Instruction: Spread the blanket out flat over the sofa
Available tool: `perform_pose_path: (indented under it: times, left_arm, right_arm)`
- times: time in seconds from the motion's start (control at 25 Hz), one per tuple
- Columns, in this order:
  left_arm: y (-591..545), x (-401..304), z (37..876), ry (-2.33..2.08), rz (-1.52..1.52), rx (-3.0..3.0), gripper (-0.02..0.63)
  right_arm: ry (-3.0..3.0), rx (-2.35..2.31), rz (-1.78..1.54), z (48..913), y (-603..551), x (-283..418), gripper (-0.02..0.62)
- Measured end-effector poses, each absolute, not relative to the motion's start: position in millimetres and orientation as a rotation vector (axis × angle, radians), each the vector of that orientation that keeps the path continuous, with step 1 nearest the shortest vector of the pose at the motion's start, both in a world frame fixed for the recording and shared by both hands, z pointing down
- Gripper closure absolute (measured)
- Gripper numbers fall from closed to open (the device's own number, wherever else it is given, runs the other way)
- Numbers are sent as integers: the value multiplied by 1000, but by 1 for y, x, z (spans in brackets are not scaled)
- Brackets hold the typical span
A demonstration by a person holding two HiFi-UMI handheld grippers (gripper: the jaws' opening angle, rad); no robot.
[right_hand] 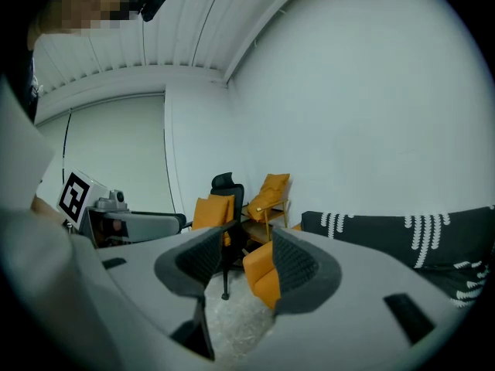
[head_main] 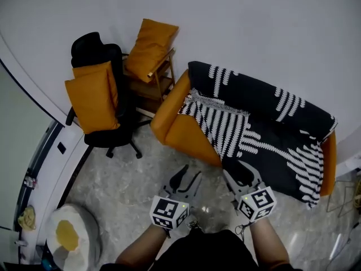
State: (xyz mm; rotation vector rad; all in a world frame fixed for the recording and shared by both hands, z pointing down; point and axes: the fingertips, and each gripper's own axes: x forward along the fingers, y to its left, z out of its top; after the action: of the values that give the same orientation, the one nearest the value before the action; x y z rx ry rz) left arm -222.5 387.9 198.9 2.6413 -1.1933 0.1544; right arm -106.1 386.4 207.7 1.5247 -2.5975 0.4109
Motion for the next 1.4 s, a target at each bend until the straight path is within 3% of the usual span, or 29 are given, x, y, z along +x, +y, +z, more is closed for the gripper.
perform_pose_path:
  times: [0.56, 1.04, 1.4]
  left_arm:
    - [333, -227, 212, -1290, 152, 2560, 434]
    - [257, -147, 204, -1391, 160, 2500, 434]
    - [224, -123, 205, -1424, 178, 2489, 434]
  right_arm:
    - [-2635, 1419, 454, 224, 320, -109, 371]
    - [-2724, 1339, 488, 223, 233, -25, 370]
    - [-2739, 1306, 526, 229, 199, -1, 371]
